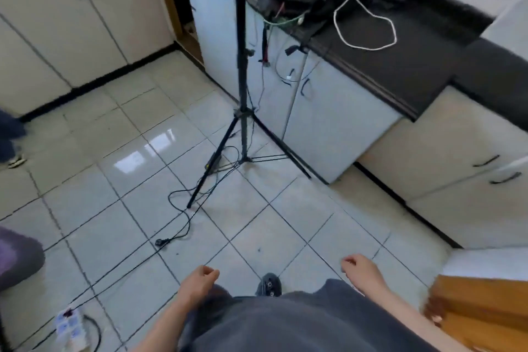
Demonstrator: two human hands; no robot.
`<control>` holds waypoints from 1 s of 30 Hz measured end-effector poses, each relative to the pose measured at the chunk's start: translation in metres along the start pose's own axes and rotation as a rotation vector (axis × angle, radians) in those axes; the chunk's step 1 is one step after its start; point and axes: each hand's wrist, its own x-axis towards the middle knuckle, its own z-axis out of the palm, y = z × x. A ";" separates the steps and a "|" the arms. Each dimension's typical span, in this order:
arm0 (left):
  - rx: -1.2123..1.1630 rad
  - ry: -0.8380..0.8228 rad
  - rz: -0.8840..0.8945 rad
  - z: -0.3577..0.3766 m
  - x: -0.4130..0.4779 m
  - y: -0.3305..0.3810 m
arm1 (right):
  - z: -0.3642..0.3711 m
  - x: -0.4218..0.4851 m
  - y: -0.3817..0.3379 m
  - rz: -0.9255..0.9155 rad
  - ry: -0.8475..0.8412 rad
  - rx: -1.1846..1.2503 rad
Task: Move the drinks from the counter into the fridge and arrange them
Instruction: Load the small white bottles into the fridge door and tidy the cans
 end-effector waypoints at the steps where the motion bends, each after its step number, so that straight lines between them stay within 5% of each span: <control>1: 0.059 -0.034 0.017 0.004 0.007 0.020 | -0.011 0.004 0.012 0.035 0.018 0.040; 16: 0.571 -0.364 0.303 0.071 0.101 0.305 | -0.045 0.007 0.137 0.551 0.129 0.624; 30: 1.369 -0.509 0.724 0.202 0.161 0.599 | -0.184 0.086 0.151 0.804 0.292 0.803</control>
